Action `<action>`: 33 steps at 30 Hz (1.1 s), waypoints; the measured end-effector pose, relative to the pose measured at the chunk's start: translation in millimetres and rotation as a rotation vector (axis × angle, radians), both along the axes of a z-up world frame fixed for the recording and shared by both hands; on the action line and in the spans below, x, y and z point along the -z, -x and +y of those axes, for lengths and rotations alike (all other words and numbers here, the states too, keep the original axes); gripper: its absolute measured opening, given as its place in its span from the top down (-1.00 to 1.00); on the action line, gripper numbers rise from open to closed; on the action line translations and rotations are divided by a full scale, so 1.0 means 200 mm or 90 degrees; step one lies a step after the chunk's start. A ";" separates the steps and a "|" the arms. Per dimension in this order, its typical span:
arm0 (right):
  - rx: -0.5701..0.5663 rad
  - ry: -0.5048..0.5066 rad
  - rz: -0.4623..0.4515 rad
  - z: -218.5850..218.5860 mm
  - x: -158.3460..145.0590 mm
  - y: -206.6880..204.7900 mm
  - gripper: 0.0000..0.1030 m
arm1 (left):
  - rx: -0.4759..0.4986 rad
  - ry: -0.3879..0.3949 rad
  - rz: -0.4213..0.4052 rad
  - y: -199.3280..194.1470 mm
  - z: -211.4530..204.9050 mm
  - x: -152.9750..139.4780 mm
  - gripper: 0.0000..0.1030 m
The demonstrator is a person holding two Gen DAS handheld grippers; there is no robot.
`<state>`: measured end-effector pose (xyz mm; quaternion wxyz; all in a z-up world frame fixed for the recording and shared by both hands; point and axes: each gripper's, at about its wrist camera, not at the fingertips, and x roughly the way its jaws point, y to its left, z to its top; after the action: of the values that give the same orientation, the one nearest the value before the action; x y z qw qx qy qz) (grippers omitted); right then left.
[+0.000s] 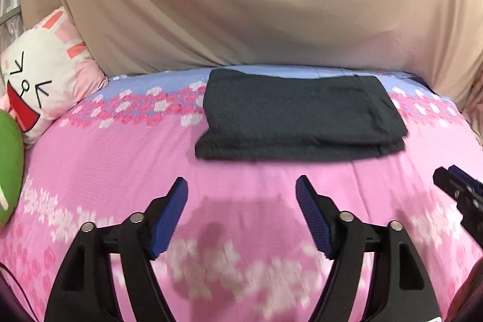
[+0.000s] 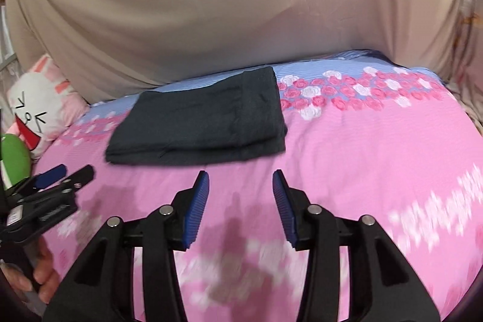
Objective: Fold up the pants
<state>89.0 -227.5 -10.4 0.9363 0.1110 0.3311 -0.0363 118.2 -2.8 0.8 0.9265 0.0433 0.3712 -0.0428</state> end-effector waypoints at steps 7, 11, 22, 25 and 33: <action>0.030 0.027 -0.006 0.13 0.04 0.30 -0.14 | 0.028 -0.041 -0.035 0.29 -0.03 0.09 -0.66; 0.017 0.043 0.029 0.20 0.13 0.34 -0.15 | 0.046 -0.035 -0.032 0.35 -0.04 0.14 -0.66; 0.044 0.046 0.056 0.19 0.16 0.32 -0.33 | 0.049 0.028 0.019 0.31 0.01 0.21 -0.65; 0.048 0.048 0.067 0.19 0.17 0.31 -0.34 | 0.046 0.025 0.023 0.31 0.01 0.21 -0.62; 0.040 0.056 0.077 0.20 0.18 0.30 -0.34 | 0.042 0.027 0.044 0.29 0.02 0.23 -0.38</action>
<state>29.9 -188.1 -46.9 0.9171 0.0775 0.3812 -0.0867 61.0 0.3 -45.5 0.9119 0.0343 0.4004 -0.0830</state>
